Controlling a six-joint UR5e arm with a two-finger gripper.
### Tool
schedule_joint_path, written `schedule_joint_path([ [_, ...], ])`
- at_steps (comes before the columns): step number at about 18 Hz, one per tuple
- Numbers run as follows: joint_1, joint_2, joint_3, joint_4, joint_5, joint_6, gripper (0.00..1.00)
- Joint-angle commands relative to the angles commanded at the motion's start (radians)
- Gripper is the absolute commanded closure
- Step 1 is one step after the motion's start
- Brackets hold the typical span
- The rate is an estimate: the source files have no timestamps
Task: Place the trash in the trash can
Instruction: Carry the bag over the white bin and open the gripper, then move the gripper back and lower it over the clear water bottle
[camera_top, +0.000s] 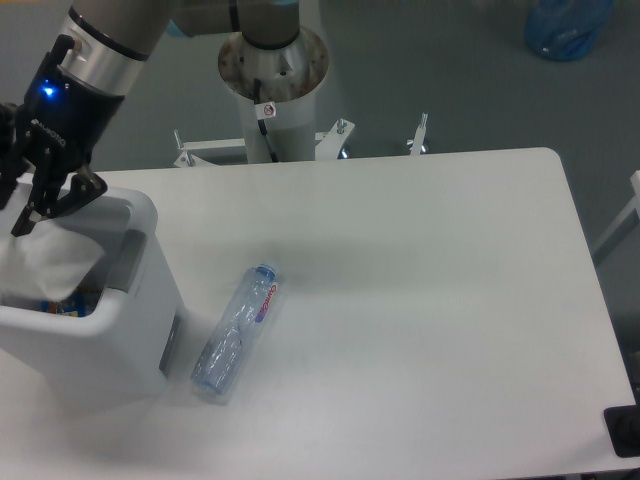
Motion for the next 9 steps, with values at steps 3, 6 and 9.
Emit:
schedule_joint_path([
  [3,0.023,-0.008,0.002,0.002,0.0,0.002,0.0],
  [6,0.125,-0.028,0.005,0.003,0.0,0.005,0.0],
  [9,0.247,-0.089,0.034,0.003,-0.003,0.04,0.0],
])
